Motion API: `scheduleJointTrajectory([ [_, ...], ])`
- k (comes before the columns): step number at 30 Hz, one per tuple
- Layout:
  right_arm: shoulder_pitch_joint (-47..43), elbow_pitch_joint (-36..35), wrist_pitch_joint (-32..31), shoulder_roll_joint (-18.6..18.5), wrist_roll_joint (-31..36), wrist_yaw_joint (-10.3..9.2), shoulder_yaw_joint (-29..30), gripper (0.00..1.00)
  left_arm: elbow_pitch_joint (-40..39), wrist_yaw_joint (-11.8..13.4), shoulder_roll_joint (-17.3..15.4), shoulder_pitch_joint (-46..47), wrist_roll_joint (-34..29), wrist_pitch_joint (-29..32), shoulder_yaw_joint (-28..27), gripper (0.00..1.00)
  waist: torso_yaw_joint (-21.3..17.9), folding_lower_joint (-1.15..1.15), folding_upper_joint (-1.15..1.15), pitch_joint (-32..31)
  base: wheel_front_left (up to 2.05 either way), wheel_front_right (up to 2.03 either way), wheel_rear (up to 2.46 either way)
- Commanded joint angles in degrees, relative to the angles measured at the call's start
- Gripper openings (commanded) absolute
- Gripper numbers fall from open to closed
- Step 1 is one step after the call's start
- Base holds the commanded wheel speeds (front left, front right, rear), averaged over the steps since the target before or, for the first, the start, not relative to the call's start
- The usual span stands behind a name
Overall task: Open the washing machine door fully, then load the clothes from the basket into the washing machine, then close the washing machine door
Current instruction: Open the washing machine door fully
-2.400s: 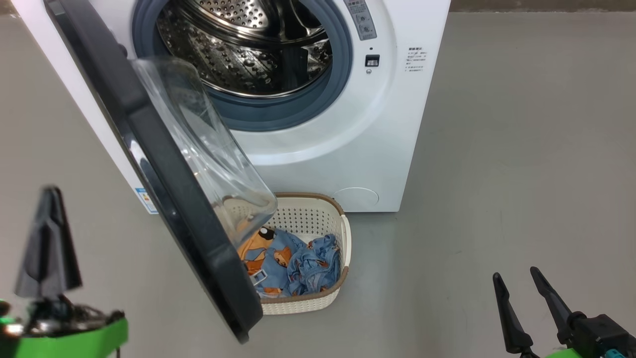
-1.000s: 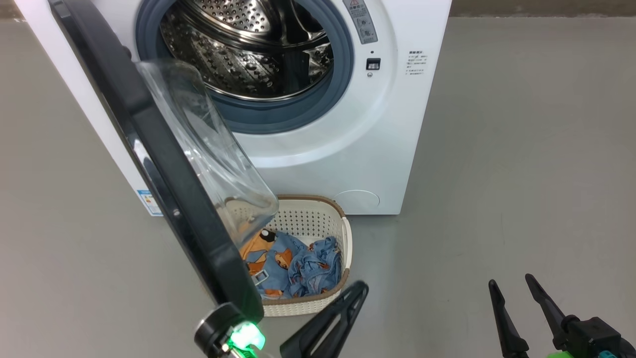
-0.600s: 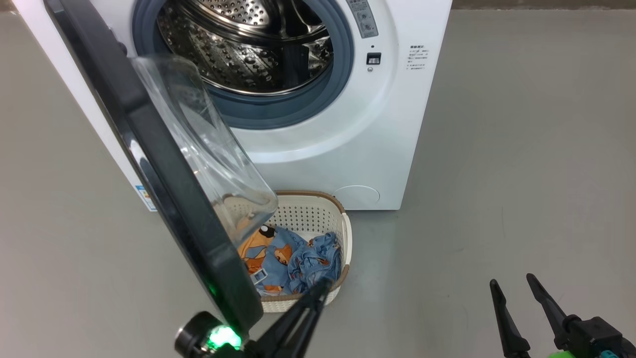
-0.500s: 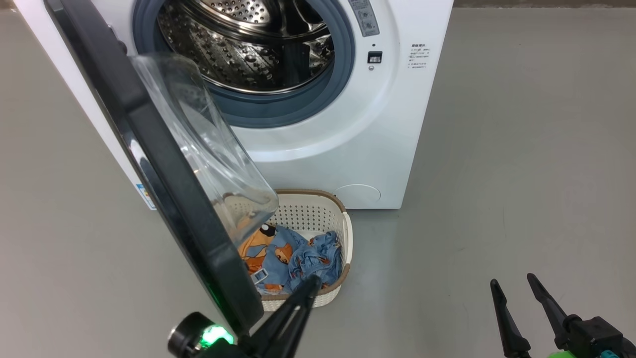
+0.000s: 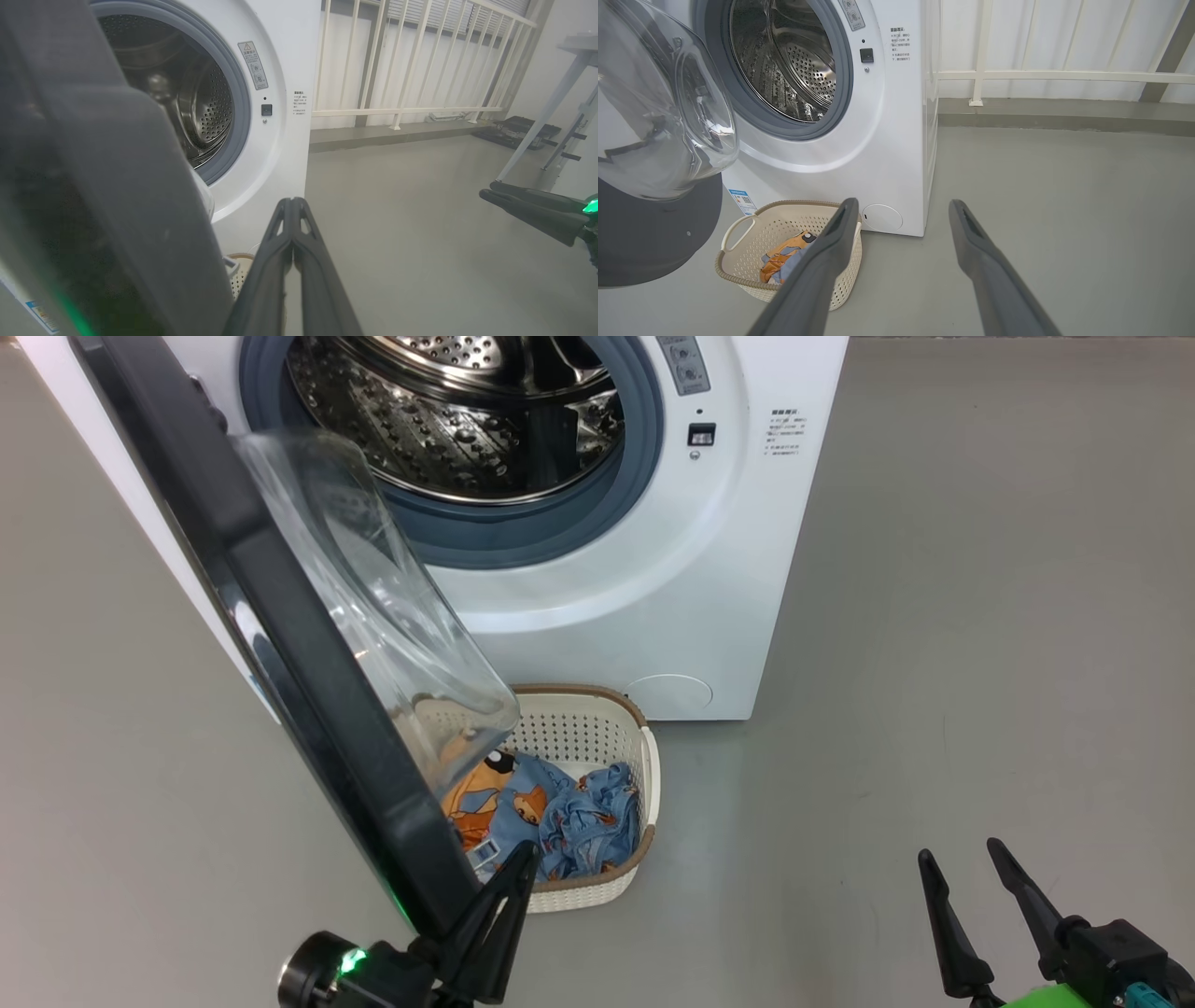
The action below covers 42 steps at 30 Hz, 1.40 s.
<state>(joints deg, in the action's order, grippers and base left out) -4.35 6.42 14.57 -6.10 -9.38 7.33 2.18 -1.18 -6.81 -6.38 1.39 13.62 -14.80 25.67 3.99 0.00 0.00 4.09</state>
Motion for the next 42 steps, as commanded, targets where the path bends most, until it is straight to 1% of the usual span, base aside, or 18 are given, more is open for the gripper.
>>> scheduleJointTrajectory([
  [1, 1.8, -1.1, 0.4, -1.1, -0.4, 0.16, -1.5, 1.00, -0.9, 0.2, 0.1, 2.5, 0.2, -0.2, -2.1, 0.00, 0.0, 0.00, 0.00, 0.0, 0.00, 0.00, 0.00],
  [7, 1.8, -0.9, 0.4, -1.0, -0.4, 0.16, -1.6, 1.00, 0.5, 0.1, 0.9, 2.5, 0.5, -0.2, -2.4, 0.00, 0.3, 0.00, 0.00, -0.2, 0.00, 0.00, 0.00],
  [20, 1.2, -0.3, 0.4, -1.1, -0.7, 0.16, -1.7, 1.00, 2.5, 1.3, 1.5, 1.5, 0.6, -0.2, -4.6, 0.00, 1.6, 0.00, 0.00, -1.0, 0.00, 0.00, 0.00],
  [27, 1.1, -0.2, 0.4, -0.8, -1.1, 0.16, -1.5, 1.00, 3.7, 2.8, 1.4, 0.4, 0.8, -0.2, -6.2, 0.00, 2.6, 0.00, 0.00, -1.1, 0.00, 0.00, 0.00],
  [34, 1.2, -0.1, 0.4, -0.7, -1.3, 0.16, -1.7, 1.00, 3.8, 3.6, 1.4, -0.1, 1.0, -0.2, -6.4, 0.00, 4.0, 0.00, 0.00, -0.7, 0.00, 0.00, 0.00],
  [42, 1.4, -0.1, 0.4, -0.6, -1.4, 0.16, -1.7, 1.00, 0.3, 5.4, 1.3, -2.4, 1.3, 0.9, -6.4, 0.00, 6.0, 0.00, 0.00, 0.2, 0.00, 0.00, 0.00],
])
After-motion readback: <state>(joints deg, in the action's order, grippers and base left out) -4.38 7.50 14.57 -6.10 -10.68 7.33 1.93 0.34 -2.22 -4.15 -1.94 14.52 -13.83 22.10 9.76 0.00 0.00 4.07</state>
